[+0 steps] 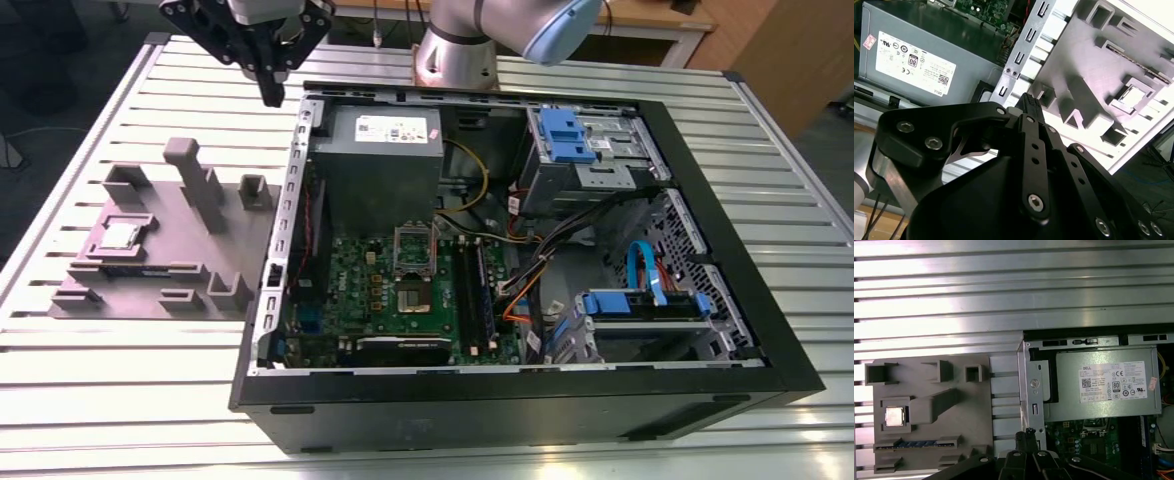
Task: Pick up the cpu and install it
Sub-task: 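Reach for the cpu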
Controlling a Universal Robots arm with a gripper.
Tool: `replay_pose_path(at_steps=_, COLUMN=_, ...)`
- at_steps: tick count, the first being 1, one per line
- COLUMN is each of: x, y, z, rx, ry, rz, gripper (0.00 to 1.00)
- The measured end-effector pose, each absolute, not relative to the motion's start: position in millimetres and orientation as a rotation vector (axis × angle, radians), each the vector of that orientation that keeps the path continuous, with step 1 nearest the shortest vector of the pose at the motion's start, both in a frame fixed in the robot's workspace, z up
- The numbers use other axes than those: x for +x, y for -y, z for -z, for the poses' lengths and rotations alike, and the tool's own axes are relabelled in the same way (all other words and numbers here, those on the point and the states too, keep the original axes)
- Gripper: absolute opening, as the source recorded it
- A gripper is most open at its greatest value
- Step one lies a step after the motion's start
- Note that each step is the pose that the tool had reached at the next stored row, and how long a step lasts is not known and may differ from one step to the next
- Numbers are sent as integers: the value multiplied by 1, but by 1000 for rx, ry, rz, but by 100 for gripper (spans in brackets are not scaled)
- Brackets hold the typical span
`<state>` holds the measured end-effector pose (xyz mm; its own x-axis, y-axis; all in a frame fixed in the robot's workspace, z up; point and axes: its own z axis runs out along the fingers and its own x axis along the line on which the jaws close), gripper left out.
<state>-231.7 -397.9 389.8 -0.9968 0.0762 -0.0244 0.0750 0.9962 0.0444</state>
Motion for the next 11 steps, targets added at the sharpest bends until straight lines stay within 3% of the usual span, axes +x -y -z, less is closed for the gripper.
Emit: replay_pose_path(at_steps=11, x=-234, y=398, z=-390, rx=118, ry=-3113, rz=-68, gripper=10)
